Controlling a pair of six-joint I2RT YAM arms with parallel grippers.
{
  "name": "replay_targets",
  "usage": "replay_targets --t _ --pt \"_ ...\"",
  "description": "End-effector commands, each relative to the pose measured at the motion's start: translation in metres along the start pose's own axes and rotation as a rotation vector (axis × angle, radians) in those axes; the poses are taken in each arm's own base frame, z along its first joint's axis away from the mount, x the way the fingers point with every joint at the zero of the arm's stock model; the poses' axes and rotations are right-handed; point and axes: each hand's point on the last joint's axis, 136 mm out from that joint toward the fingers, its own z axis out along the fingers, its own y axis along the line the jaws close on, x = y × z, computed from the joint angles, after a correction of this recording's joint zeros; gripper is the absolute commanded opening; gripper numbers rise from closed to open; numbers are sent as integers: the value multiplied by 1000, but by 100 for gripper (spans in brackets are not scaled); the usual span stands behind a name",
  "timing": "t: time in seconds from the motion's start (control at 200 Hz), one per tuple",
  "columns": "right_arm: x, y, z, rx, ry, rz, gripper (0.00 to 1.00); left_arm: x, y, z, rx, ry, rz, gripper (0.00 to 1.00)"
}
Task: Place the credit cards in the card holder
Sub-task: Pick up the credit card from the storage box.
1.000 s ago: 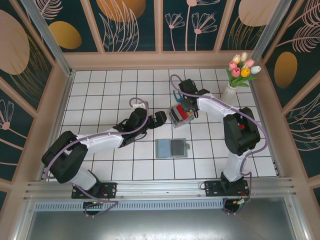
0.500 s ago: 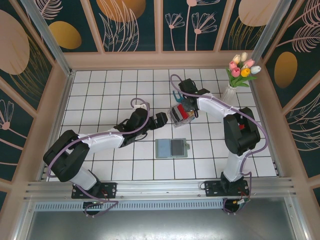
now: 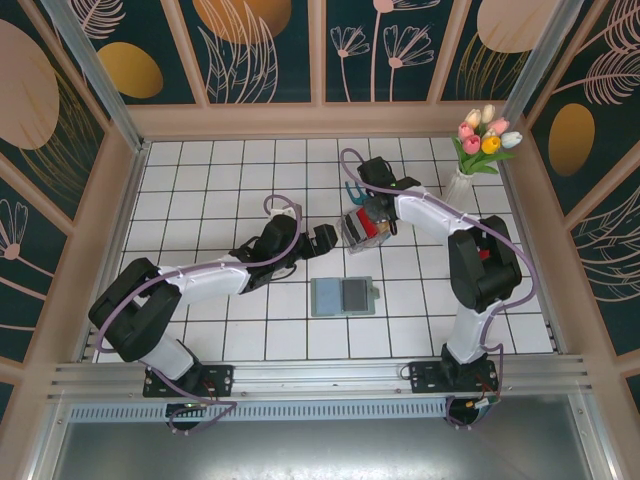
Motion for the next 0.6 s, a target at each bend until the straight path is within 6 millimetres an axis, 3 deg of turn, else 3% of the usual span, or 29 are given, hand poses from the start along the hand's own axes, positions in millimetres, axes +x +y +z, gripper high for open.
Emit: replay_targets --t 0.0,0.375,0.595 --pt "-11 -13 -20 38 -31 0 26 -5 -6 3 13 -6 -2 98" --pt "-9 -5 -20 -12 -24 11 10 -3 -4 5 9 8 -1 98" --pt "-18 0 -38 -83 -55 41 1 -4 -6 5 11 5 -3 98"
